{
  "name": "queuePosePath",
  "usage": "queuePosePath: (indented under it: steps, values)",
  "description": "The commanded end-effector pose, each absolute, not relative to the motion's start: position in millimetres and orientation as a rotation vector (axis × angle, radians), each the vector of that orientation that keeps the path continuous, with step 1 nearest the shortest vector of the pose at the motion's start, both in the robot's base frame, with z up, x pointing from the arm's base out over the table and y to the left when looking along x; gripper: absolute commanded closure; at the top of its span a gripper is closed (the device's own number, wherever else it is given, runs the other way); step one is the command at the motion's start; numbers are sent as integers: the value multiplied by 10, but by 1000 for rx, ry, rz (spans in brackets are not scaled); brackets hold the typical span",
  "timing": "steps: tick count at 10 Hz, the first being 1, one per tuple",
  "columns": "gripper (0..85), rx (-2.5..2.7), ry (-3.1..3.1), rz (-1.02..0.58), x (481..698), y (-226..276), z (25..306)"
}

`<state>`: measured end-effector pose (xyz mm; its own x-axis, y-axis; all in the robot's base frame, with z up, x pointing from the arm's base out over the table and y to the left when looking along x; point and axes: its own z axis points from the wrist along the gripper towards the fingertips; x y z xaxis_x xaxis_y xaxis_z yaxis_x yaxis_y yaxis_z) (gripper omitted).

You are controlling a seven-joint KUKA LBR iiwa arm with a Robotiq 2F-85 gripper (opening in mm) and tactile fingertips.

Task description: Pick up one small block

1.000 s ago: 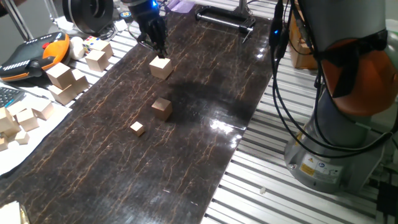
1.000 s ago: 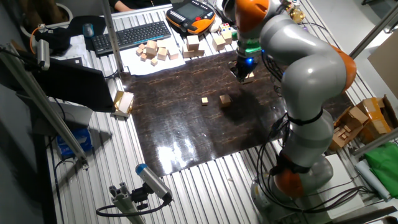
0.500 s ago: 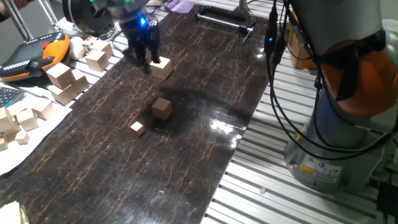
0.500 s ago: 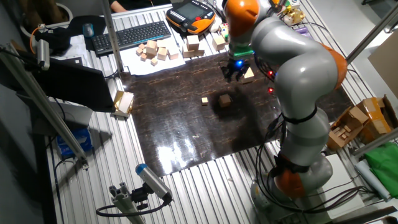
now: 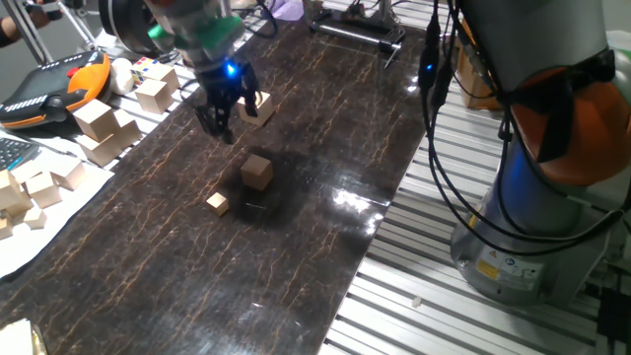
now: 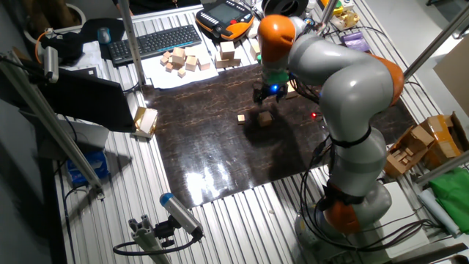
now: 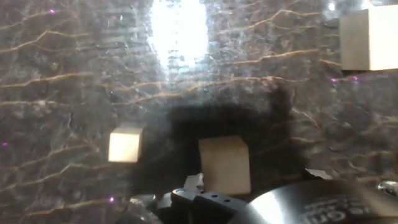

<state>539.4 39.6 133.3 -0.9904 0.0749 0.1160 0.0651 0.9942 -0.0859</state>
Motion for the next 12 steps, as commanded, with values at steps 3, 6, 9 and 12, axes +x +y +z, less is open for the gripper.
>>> queuePosePath:
  steps: [3, 6, 9, 12]
  values:
    - [50, -96, -3015, 108, 5414, 418, 801]
    - [30, -90, -3013, 151, 5374, 460, 646]
    - [10, -88, -3020, 96, 5318, 393, 521]
    - [10, -108, -3020, 81, 5259, 415, 523]
